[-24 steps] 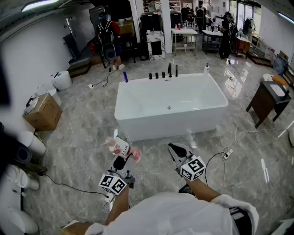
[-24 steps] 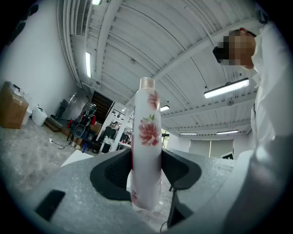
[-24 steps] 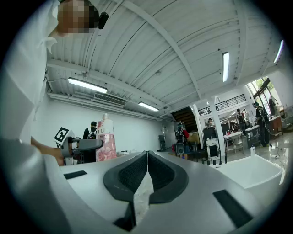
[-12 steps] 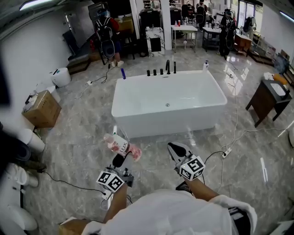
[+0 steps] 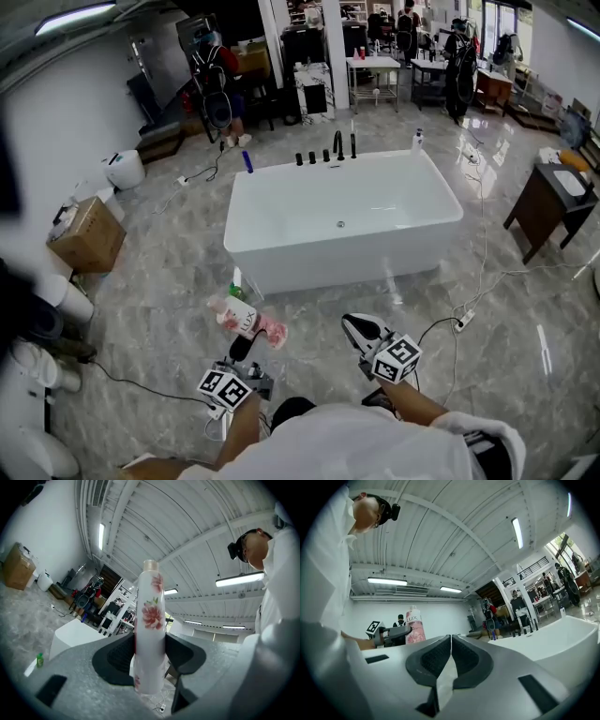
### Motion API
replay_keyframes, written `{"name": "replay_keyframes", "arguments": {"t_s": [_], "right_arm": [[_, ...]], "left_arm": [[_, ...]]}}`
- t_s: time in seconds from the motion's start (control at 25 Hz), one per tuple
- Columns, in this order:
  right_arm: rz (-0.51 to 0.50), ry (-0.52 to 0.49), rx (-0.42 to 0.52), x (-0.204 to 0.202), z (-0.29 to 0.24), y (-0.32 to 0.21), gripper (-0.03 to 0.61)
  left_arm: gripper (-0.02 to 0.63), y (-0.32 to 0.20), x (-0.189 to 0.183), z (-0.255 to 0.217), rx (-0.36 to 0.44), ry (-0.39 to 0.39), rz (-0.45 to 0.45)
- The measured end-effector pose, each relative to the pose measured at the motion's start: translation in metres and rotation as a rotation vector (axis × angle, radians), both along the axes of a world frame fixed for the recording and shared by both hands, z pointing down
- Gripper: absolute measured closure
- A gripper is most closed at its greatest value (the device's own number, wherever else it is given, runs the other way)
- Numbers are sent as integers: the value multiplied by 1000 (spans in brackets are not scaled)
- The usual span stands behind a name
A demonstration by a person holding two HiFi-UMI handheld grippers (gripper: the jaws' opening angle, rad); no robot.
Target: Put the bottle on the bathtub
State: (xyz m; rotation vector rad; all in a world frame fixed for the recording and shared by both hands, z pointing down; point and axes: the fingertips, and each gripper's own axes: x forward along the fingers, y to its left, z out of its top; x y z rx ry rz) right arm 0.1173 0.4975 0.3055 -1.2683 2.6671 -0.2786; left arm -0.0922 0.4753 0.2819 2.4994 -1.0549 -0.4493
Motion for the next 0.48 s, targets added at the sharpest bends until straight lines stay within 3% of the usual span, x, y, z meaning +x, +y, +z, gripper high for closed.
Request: {"name": "replay_keyframes", "arguments": {"t_s": [0.16, 0.32, 0.48], "right_arm": [[24, -8, -53, 8, 21, -11, 561], [56, 1, -63, 11, 31, -48, 561], [75, 46, -76, 19, 18, -87, 561]], "left_arm": [[407, -12, -5, 19, -41, 15, 8], [407, -53, -15, 33, -43, 22, 4], [407, -101, -19, 27, -45, 76, -8]]}}
